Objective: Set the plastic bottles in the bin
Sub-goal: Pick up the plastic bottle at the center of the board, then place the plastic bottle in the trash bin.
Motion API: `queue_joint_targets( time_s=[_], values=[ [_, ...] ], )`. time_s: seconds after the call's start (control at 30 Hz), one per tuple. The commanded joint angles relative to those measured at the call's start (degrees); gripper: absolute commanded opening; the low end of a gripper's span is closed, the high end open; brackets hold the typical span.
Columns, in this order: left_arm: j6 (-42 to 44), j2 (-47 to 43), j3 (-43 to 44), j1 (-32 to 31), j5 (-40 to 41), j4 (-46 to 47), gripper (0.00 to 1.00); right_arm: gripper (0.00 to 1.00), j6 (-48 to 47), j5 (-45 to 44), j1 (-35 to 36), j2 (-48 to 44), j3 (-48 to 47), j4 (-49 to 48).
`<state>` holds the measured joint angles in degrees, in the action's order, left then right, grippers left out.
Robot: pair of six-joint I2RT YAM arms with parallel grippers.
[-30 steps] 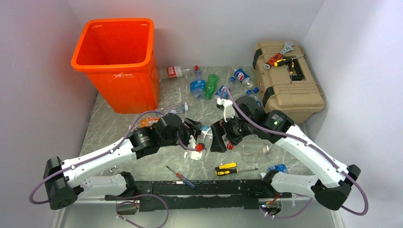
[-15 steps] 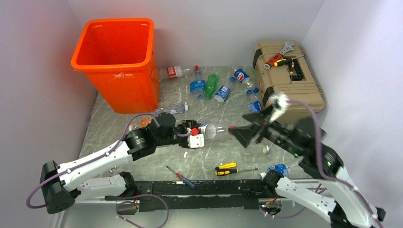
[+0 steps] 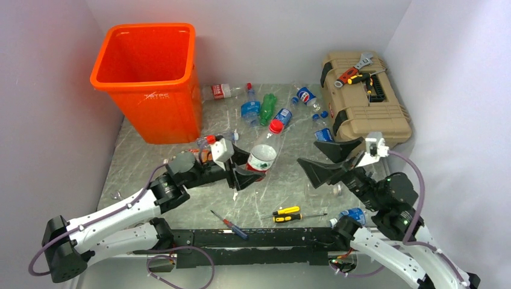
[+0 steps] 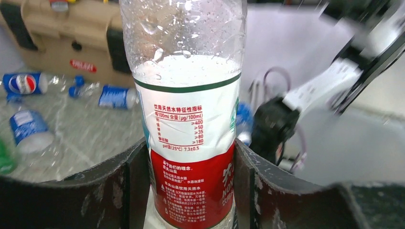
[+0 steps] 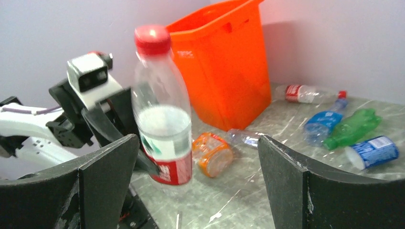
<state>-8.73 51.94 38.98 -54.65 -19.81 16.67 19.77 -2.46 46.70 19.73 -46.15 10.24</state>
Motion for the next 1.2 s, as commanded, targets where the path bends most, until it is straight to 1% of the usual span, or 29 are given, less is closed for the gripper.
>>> queue_joint_targets(
  time_s=[0.0,0.17,0.3,0.37,0.47,0.53,0.73,0.83,0.87,0.9,0.93,1.0,1.03,1.17],
  values=[
    [-17.2,-1.7,0.8,0.2,0.4,15.5,0.57,1.0,3.9,6.6,0.2,3.8,1.9,-9.6],
    [-20.1,0.2,4.1,0.2,-3.0,12.3,0.56,1.0,7.9,12.7,0.2,8.0,4.6,-20.5],
    [-21.7,1.4,3.7,0.2,-4.7,13.5,0.56,1.0,12.0,16.2,0.2,12.3,5.9,-30.3],
    [-21.6,1.8,3.6,0.2,-5.2,13.9,0.56,1.0,13.5,17.8,0.2,15.7,4.5,-32.6],
    [-20.7,2.2,4.2,0.2,-5.9,13.1,0.55,0.98,14.0,17.4,0.3,19.2,3.1,-33.2],
    [-20.2,2.2,4.4,0.2,-5.8,12.7,0.55,0.94,14.5,16.9,0.3,20.9,2.4,-32.8],
    [-18.0,1.0,3.9,0.2,-3.6,11.7,0.55,0.81,16.8,19.5,0.4,24.9,1.8,-32.6],
    [-16.7,0.9,4.2,0.2,-2.9,10.7,0.56,0.7,17.8,20.3,0.5,26.0,2.1,-33.4],
    [-16.4,0.9,4.2,0.2,-2.7,10.4,0.58,0.65,18.0,20.5,0.5,26.2,2.3,-33.8],
    [-16.2,0.8,4.3,0.2,-2.2,10.0,0.63,0.61,18.0,20.6,0.5,26.2,2.6,-34.3],
    [-15.9,0.5,4.3,0.2,-1.5,9.3,0.71,0.58,17.7,20.3,0.5,26.0,2.9,-34.5],
    [-15.5,-0.7,4.3,0.2,0.9,7.0,0.93,0.52,16.2,19.2,0.5,24.3,3.5,-33.6],
    [-15.0,-1.8,4.1,0.2,2.2,5.5,0.99,0.51,14.4,18.5,0.5,23.4,3.5,-32.4],
    [-13.4,-7.8,5.2,0.2,11.3,-2.4,0.99,0.49,6.7,16.2,0.7,20.0,3.4,-23.0]
  ],
)
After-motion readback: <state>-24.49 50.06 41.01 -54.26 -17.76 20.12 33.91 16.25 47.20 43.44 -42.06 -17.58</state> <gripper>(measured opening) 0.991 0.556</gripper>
